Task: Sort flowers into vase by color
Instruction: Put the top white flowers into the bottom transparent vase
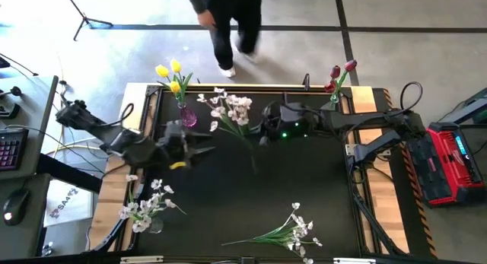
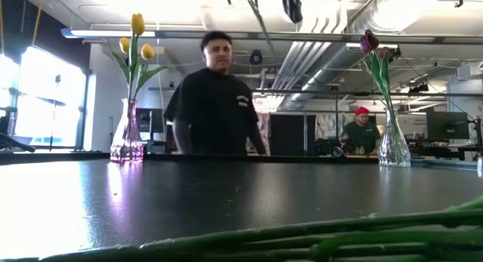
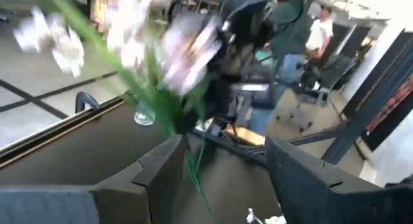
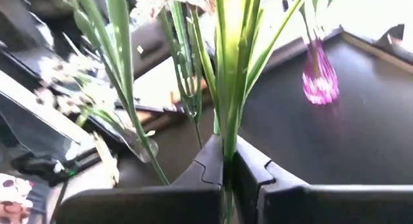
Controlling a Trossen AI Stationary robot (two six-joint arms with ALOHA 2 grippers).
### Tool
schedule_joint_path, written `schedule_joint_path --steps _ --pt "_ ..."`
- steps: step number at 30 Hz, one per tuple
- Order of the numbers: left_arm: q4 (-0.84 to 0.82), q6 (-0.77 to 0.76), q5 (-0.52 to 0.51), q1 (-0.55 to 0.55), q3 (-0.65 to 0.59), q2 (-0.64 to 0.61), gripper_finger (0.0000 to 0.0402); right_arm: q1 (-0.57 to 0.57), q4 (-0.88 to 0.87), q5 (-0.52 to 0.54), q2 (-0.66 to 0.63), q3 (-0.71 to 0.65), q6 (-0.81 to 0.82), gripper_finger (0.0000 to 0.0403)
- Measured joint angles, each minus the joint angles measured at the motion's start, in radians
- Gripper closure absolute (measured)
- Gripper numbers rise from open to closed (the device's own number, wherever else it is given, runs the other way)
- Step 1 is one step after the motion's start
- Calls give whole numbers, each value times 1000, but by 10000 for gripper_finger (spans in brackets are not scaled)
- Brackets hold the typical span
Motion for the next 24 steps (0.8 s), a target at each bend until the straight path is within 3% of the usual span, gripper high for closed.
schedule_joint_path --steps 7,18,24 --pt "-1 1 218 139 0 98 196 0 201 -2 0 0 -95 403" --pt "89 106 352 249 0 214 196 0 312 -69 19 0 -177 403" --pt "143 109 375 298 0 241 196 8 360 -126 54 0 -177 403"
